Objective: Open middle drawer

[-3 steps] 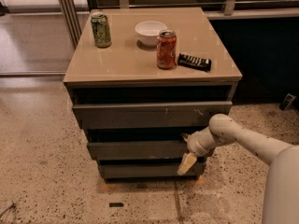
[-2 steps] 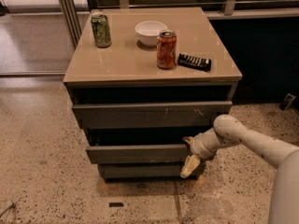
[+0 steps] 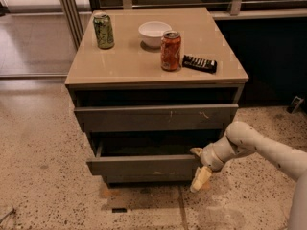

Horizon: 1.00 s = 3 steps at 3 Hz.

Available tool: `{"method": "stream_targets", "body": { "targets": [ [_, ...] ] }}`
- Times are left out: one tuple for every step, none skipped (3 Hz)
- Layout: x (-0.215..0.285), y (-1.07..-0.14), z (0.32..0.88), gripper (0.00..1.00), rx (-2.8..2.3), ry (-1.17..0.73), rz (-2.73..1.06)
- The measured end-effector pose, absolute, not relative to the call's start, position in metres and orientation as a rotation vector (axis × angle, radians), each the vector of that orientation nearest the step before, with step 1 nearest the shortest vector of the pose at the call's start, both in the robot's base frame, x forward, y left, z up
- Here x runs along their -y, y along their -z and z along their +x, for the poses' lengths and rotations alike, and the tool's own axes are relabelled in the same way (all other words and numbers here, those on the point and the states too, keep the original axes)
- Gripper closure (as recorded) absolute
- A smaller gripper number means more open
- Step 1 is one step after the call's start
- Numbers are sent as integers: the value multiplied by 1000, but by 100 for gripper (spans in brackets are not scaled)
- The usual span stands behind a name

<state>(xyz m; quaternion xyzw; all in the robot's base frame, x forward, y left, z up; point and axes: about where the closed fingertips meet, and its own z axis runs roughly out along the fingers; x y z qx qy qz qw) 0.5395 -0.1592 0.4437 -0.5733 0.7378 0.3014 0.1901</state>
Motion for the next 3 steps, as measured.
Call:
{"method": "stream_targets", "body": {
  "targets": [
    [159, -446, 509, 0, -2107, -984, -1601],
    [159, -461, 481, 0, -2148, -1079, -1622],
    [159, -461, 481, 0, -2148, -1079, -1622]
  ]
}}
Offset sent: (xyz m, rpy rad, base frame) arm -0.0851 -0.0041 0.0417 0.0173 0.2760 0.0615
